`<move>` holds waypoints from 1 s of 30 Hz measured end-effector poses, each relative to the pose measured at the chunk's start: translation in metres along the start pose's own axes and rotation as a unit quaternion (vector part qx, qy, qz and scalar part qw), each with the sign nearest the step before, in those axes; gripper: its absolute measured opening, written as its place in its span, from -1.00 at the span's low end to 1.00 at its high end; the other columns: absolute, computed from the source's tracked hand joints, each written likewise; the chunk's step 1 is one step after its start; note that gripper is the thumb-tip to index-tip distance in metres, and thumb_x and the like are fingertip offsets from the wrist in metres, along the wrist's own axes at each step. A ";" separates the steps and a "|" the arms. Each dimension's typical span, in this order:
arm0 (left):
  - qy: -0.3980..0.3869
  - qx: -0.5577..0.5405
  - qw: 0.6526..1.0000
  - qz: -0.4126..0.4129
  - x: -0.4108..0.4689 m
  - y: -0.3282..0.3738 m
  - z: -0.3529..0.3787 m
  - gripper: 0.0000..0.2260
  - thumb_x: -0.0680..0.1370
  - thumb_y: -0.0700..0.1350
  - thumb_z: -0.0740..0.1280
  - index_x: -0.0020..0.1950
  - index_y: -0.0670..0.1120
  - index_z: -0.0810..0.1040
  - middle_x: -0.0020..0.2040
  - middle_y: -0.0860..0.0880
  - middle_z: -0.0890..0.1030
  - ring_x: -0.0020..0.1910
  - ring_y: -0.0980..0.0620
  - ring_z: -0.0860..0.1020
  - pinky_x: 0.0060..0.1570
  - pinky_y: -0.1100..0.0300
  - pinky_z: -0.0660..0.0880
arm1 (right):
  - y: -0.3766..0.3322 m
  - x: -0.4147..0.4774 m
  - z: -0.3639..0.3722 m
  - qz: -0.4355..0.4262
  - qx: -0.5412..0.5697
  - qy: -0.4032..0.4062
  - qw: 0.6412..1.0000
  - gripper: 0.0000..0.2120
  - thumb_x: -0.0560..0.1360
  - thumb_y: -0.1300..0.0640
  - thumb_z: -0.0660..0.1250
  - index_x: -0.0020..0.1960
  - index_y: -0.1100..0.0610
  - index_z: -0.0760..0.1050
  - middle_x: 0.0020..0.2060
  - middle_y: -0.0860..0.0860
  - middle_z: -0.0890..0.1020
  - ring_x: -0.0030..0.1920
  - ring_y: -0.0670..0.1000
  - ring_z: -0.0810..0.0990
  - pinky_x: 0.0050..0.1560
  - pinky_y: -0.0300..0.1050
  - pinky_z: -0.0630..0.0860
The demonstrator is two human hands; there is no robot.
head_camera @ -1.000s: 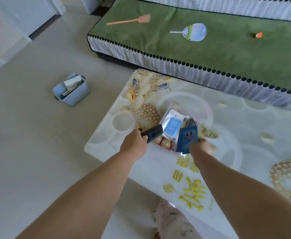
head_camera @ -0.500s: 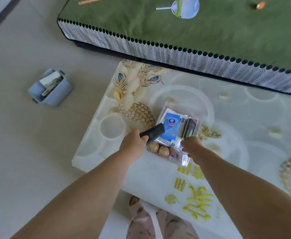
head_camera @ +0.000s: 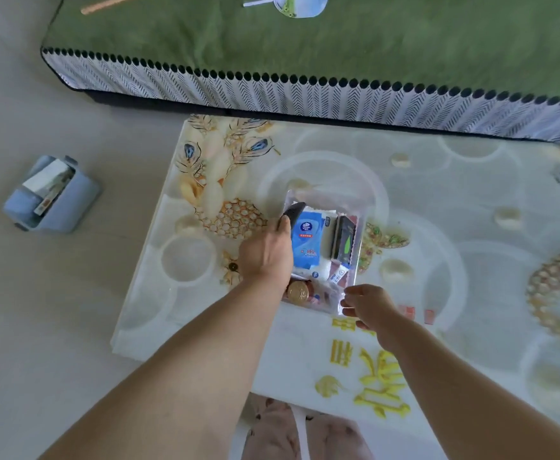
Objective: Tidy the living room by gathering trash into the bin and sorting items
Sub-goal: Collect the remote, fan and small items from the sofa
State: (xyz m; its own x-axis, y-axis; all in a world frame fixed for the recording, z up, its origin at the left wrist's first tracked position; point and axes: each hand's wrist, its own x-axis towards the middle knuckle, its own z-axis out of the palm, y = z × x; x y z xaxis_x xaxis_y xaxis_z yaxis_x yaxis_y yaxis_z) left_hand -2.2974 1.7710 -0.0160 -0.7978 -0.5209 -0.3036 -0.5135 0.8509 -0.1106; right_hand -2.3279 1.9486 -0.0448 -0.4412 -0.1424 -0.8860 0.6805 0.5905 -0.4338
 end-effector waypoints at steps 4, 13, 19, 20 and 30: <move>-0.078 0.030 0.992 0.090 -0.006 0.008 0.021 -0.42 0.56 -0.27 0.18 0.55 -0.04 0.09 0.46 -0.06 0.29 0.24 -0.10 0.44 -0.01 0.06 0.50 | 0.002 0.006 0.002 -0.009 -0.009 -0.001 1.000 -0.84 0.58 0.27 0.19 0.10 0.14 0.49 -0.10 0.10 0.61 -0.30 -0.06 0.53 -0.35 -0.26 0.34; -0.120 -0.082 0.989 0.022 -0.030 -0.008 0.024 -0.55 0.54 -0.30 0.20 0.43 -0.07 0.32 0.42 -0.06 0.36 0.21 -0.10 0.46 0.01 0.04 0.51 | -0.007 0.007 -0.001 -0.026 -0.039 0.010 0.999 -0.79 0.60 0.26 0.16 0.16 0.13 0.49 -0.07 0.07 0.62 -0.24 -0.04 0.56 -0.36 -0.27 0.39; -0.132 -0.092 0.987 -0.003 -0.050 -0.031 0.011 -0.77 0.60 -0.17 0.23 0.24 -0.05 0.50 0.12 -0.06 0.57 0.06 -0.08 0.53 -0.17 0.13 0.38 | -0.017 -0.013 0.010 -0.045 -0.052 0.008 0.998 -0.79 0.59 0.28 0.17 0.14 0.15 0.51 -0.06 0.10 0.62 -0.16 0.02 0.57 -0.40 -0.26 0.37; -0.139 -0.094 0.986 -0.005 -0.054 -0.035 0.004 -0.81 0.60 -0.16 0.23 0.19 -0.06 0.52 0.08 -0.07 0.58 0.04 -0.09 0.54 -0.17 0.12 0.39 | -0.020 -0.017 0.013 -0.050 -0.055 0.011 0.997 -0.79 0.59 0.28 0.16 0.13 0.15 0.51 -0.07 0.10 0.62 -0.16 0.03 0.57 -0.39 -0.26 0.36; -0.170 -0.208 0.963 0.027 -0.088 -0.069 -0.062 -0.80 0.61 -0.13 0.22 0.16 -0.06 0.60 0.10 -0.05 0.61 0.08 -0.07 0.56 0.04 0.11 0.49 | -0.044 -0.048 0.024 -0.096 -0.161 0.083 0.979 -0.78 0.54 0.28 0.20 0.11 0.25 0.56 -0.07 0.16 0.64 -0.07 0.15 0.60 -0.08 0.00 0.57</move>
State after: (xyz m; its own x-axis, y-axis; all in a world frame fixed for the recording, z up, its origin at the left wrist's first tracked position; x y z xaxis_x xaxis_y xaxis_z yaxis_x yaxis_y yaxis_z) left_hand -2.2113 1.7542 0.0772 -0.7137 -0.3635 -0.5988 -0.6126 0.7384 0.2819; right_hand -2.3223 1.9103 0.0124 -0.6502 -0.1597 -0.7428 0.3684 0.7888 -0.4920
